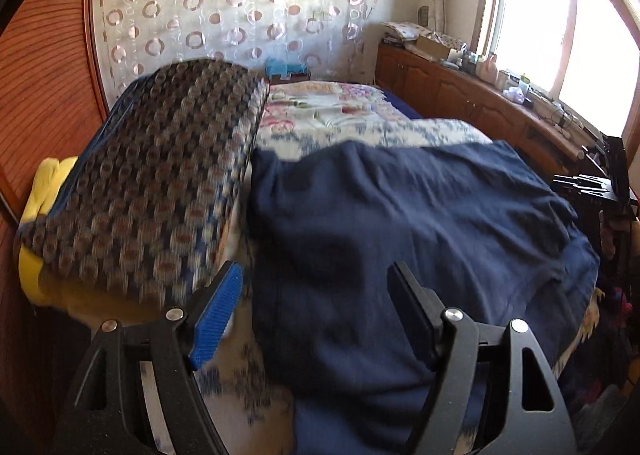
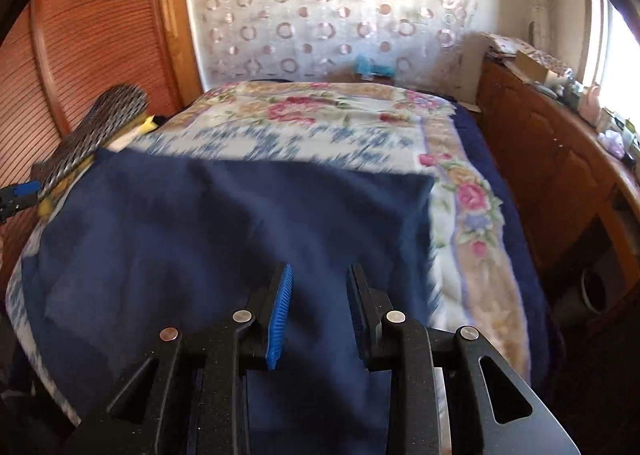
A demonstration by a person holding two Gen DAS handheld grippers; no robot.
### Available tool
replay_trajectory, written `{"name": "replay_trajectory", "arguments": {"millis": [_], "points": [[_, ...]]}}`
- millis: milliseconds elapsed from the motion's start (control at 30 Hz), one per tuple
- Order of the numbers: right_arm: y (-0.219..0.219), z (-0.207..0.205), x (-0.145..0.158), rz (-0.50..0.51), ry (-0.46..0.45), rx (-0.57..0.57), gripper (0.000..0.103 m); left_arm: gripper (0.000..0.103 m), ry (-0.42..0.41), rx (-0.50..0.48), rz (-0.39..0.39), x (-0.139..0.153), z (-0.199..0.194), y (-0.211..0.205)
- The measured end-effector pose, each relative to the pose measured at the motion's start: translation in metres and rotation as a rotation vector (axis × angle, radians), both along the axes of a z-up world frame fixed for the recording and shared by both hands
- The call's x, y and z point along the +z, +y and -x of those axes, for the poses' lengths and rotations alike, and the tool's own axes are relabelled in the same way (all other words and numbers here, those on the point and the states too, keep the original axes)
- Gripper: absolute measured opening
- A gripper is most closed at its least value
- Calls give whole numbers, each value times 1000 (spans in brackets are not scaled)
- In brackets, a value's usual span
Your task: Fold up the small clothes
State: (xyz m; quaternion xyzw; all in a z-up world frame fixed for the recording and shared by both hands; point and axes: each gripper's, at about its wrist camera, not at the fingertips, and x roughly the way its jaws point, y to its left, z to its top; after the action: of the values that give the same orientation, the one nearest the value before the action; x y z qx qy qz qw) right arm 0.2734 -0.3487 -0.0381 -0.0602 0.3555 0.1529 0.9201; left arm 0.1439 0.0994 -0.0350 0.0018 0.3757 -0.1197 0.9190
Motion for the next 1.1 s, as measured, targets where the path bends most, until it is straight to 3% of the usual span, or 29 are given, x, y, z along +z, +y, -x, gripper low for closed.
{"name": "replay_trajectory", "arguments": {"millis": [133,367,500,633,733,800,933,1100], "points": [[-4,18,-19,6,2,21,36,76,32,7,0,-20,40,9],[-17,24,-38,12,11,-17,44,76,71,12,71,-39,90,26],[-12,11,-37,16,10,-25,46,53,88,-8,66,-47,94,21],[-3,6,-43,15,9,-35,46,41,101,-19,49,-53,86,14],[-2,11,-45,17,4,-35,46,13,99,-32,31,-53,83,7],[1,12,-46,15,3,-38,46,5,81,-55,36,-44,88,2],[2,18,-49,6,1,-46,46,4,46,-75,51,-12,107,5],[1,19,-50,7,0,-46,46,4,16,-16,62,23,125,27]]}}
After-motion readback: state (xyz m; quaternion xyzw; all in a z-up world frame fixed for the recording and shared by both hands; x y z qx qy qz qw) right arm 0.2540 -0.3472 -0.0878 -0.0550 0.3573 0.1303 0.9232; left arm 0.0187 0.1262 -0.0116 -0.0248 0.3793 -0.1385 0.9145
